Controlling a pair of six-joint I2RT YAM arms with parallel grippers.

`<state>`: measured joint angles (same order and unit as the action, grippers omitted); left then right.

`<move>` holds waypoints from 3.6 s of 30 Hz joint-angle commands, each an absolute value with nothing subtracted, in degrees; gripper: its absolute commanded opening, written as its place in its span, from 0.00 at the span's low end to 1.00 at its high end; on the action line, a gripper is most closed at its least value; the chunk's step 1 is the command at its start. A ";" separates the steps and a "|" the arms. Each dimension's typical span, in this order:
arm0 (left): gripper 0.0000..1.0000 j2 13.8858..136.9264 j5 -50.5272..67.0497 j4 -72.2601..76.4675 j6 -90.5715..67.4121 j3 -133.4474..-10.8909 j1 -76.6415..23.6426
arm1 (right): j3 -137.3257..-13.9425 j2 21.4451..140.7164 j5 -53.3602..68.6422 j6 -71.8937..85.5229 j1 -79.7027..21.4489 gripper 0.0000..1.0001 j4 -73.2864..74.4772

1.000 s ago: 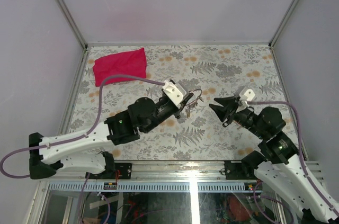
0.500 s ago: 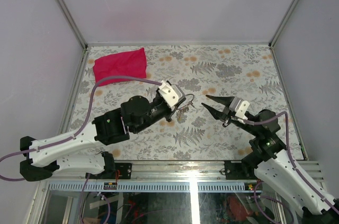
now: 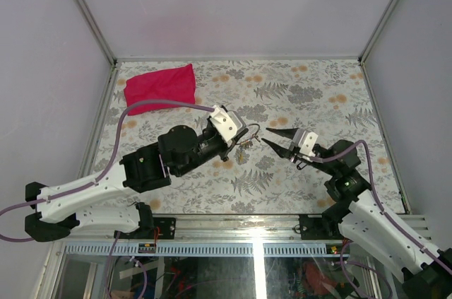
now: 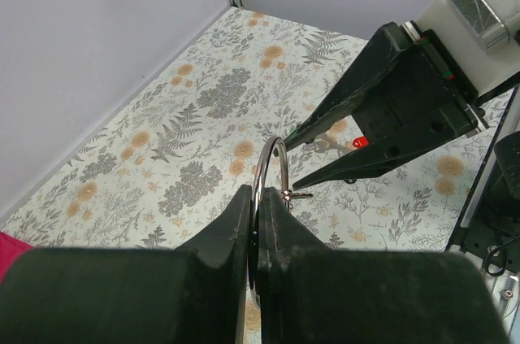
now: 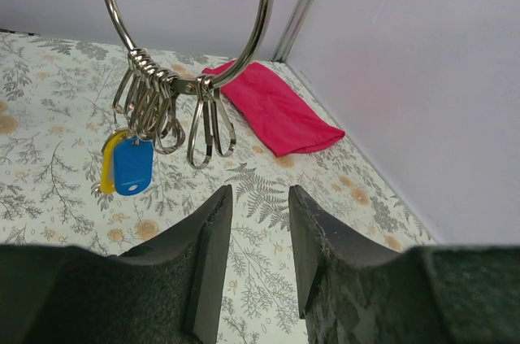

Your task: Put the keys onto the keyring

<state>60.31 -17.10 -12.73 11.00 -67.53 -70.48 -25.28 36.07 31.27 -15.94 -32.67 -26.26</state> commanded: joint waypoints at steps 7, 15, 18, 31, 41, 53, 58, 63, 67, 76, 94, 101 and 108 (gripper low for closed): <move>0.00 60.42 -15.82 -10.31 11.53 -70.27 -70.90 | -24.36 40.43 34.09 -13.28 -33.28 0.41 -38.53; 0.00 60.25 -15.48 -10.42 11.26 -70.13 -70.93 | -24.48 42.14 33.44 -10.91 -33.91 0.41 -42.93; 0.00 60.21 -15.30 -10.26 11.18 -69.95 -70.91 | -24.44 42.16 33.89 -10.50 -34.01 0.41 -43.56; 0.00 60.13 -15.59 -10.11 11.28 -69.95 -70.88 | -24.91 41.30 35.60 -12.00 -34.15 0.41 -39.86; 0.00 60.59 -15.34 -10.29 11.35 -70.31 -70.89 | -26.46 39.50 37.53 -16.05 -34.10 0.43 -32.00; 0.00 60.60 -14.94 -10.55 10.92 -70.52 -70.85 | -25.66 40.70 34.61 -11.98 -34.10 0.42 -39.44; 0.00 60.65 -14.68 -10.55 10.92 -70.66 -70.93 | -25.27 41.25 34.58 -10.22 -34.10 0.42 -41.40; 0.00 60.59 -14.10 -10.59 10.97 -70.67 -70.94 | -24.35 40.90 33.61 -8.52 -34.15 0.42 -43.46; 0.00 60.16 -13.26 -10.66 10.69 -70.84 -70.89 | -24.13 40.60 34.17 -6.96 -34.15 0.42 -44.03; 0.00 58.09 -4.93 -16.53 11.11 -74.78 -69.39 | -23.06 33.20 33.30 -7.87 -34.10 0.43 -33.57; 0.00 60.95 5.04 -23.12 13.36 -79.64 -67.41 | -23.94 38.49 42.89 4.93 -34.10 0.45 -47.27; 0.00 61.04 4.71 -23.11 13.43 -79.57 -67.29 | -24.28 39.62 45.91 6.59 -34.12 0.44 -47.98; 0.00 61.32 4.50 -22.86 13.51 -79.42 -67.27 | -23.88 37.68 45.51 6.26 -34.10 0.44 -46.41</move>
